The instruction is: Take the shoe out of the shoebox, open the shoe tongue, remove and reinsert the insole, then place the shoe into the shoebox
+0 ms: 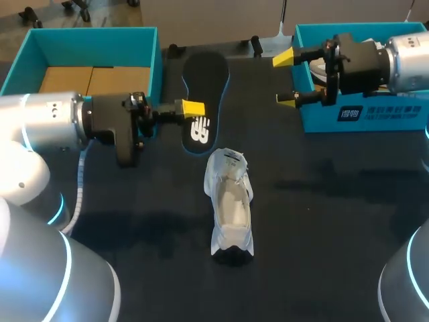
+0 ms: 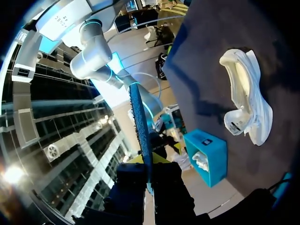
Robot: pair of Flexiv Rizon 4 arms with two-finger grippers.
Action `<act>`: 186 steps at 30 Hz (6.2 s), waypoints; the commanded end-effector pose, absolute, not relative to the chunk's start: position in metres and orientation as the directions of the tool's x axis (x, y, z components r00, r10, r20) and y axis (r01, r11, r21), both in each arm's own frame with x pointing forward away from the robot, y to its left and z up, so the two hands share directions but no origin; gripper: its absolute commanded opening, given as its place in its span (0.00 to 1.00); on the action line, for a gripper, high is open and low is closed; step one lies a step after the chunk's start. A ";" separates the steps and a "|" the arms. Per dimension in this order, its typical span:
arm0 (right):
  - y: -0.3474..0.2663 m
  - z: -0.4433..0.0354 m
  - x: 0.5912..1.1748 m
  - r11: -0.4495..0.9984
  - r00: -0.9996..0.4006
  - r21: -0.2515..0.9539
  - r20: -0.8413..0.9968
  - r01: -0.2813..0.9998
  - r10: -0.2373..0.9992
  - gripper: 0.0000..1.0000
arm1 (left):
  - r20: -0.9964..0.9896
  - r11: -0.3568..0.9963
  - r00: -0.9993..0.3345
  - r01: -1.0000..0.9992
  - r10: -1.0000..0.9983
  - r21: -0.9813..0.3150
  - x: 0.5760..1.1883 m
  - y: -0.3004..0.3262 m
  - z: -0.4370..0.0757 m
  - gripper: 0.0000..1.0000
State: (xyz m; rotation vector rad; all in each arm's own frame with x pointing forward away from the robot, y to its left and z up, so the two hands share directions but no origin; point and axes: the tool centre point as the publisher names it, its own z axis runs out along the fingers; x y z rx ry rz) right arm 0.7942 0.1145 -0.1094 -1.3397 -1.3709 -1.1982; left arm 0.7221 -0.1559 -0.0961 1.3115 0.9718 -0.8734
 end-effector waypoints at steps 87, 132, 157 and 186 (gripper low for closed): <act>0.198 -0.120 0.787 -0.079 0.180 -0.169 0.970 0.982 0.163 0.33 | -0.930 0.064 0.365 0.928 0.045 0.367 0.759 -0.195 -0.127 0.00; 0.196 -0.120 0.786 -0.134 0.032 -0.023 0.997 0.991 0.066 0.06 | -0.930 0.064 0.365 0.928 0.045 0.367 0.759 -0.195 -0.127 0.00; 0.182 -0.146 0.783 -0.109 -0.019 0.025 0.998 0.994 0.058 0.00 | -0.941 -0.044 0.215 0.977 0.260 0.211 0.748 -0.118 -0.120 1.00; 0.177 -0.165 0.777 -0.104 -0.013 0.021 0.996 0.994 0.083 0.00 | -0.757 -0.071 0.049 0.997 0.652 0.004 0.797 -0.124 -0.103 1.00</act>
